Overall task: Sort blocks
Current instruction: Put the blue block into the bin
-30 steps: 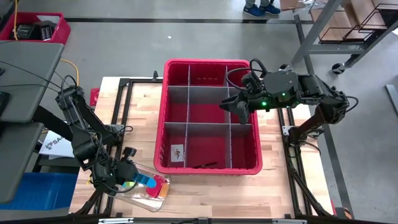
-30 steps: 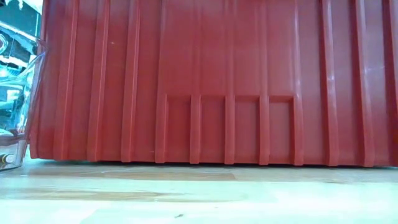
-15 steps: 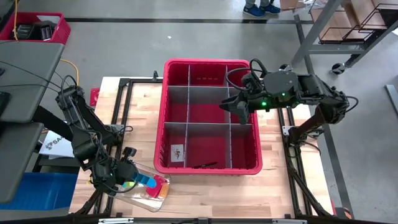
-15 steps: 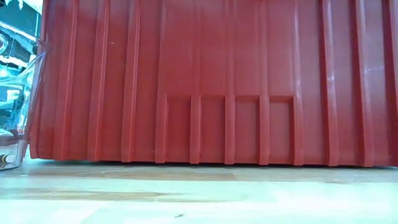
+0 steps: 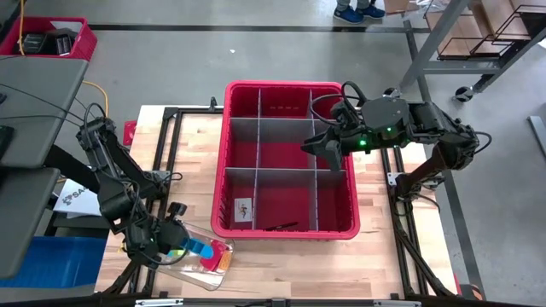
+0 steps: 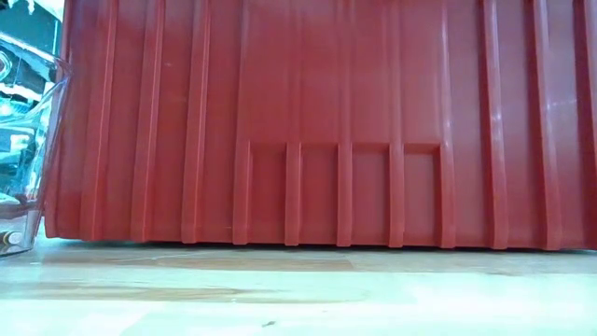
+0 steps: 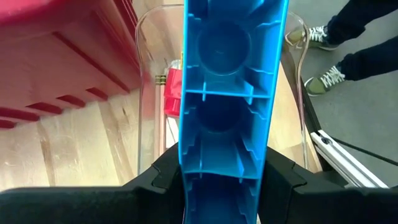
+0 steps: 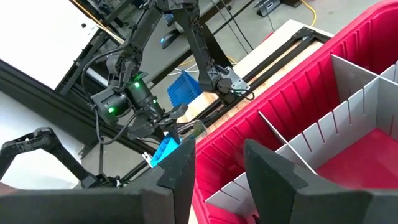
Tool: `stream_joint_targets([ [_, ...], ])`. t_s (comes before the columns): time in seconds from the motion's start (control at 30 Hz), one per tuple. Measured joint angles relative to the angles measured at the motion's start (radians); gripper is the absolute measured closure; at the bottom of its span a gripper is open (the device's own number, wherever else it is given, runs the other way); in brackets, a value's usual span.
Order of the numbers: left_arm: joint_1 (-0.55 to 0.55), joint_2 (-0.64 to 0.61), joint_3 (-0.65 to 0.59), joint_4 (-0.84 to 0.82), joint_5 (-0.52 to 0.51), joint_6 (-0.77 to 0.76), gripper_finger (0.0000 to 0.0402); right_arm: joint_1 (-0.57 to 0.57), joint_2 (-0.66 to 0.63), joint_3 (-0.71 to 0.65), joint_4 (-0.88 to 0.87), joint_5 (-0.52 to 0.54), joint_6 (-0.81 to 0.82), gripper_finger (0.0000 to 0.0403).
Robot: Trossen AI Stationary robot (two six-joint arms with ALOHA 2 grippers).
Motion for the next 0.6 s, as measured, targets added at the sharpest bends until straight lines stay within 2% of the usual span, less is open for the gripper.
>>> stream_joint_targets([
  [0.07, 0.000, 0.000, 0.000, 0.013, -0.001, 0.000, 0.0277, 0.000, 0.000, 0.000, 0.000, -0.003, 0.000, 0.0274],
  [0.17, 0.000, -0.002, 0.001, 0.135, -0.030, 0.060, 0.0277, 0.000, 0.000, 0.000, 0.000, -0.003, -0.003, 0.0274],
  [0.27, 0.022, -0.021, 0.059, 0.154, -0.168, 0.162, 0.0277, 0.000, 0.000, 0.000, 0.000, -0.003, -0.021, 0.0274],
  [0.33, 0.057, -0.049, 0.117, 0.150, -0.258, 0.201, 0.0277, 0.000, 0.000, 0.000, 0.000, -0.003, -0.028, 0.0274],
  [0.5, 0.152, -0.109, 0.237, 0.135, -0.318, 0.324, 0.0277, 0.000, 0.000, 0.000, 0.000, -0.009, -0.075, 0.0274],
  [0.6, 0.248, -0.113, 0.280, 0.131, -0.378, 0.415, 0.0277, 0.000, 0.000, 0.000, -0.002, -0.010, -0.132, 0.0274],
])
